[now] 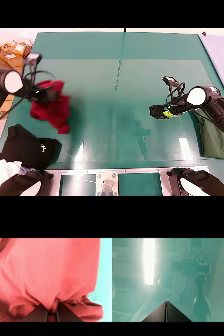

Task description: Fold the shirts.

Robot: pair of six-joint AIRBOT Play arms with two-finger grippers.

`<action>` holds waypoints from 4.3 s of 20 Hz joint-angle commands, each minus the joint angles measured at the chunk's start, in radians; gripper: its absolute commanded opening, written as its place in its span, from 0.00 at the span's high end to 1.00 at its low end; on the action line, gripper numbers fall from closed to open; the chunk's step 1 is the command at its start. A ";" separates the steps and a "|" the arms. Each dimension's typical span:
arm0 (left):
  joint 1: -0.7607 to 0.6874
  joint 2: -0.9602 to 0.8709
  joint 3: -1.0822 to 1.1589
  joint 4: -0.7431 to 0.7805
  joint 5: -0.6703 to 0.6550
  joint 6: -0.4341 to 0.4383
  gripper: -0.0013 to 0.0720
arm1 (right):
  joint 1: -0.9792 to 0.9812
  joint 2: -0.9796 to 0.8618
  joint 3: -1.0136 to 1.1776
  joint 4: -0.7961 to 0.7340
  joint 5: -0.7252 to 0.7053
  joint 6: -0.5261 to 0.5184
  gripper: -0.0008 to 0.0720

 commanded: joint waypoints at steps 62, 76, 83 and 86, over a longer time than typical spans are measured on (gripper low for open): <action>0.365 0.267 0.534 -0.455 0.139 0.421 0.95 | -0.365 0.131 0.862 0.345 -0.136 -0.376 0.96; 0.365 0.262 -0.548 -0.944 0.412 0.547 0.95 | -0.276 -0.182 0.013 0.412 -0.448 -0.381 0.95; 0.365 0.262 -0.740 -0.948 0.697 0.564 0.95 | -0.373 -0.343 0.261 0.393 -0.153 -0.360 0.54; 0.365 0.262 -0.740 -0.934 0.744 0.564 0.95 | -0.422 -0.296 0.318 0.393 0.046 -0.320 0.55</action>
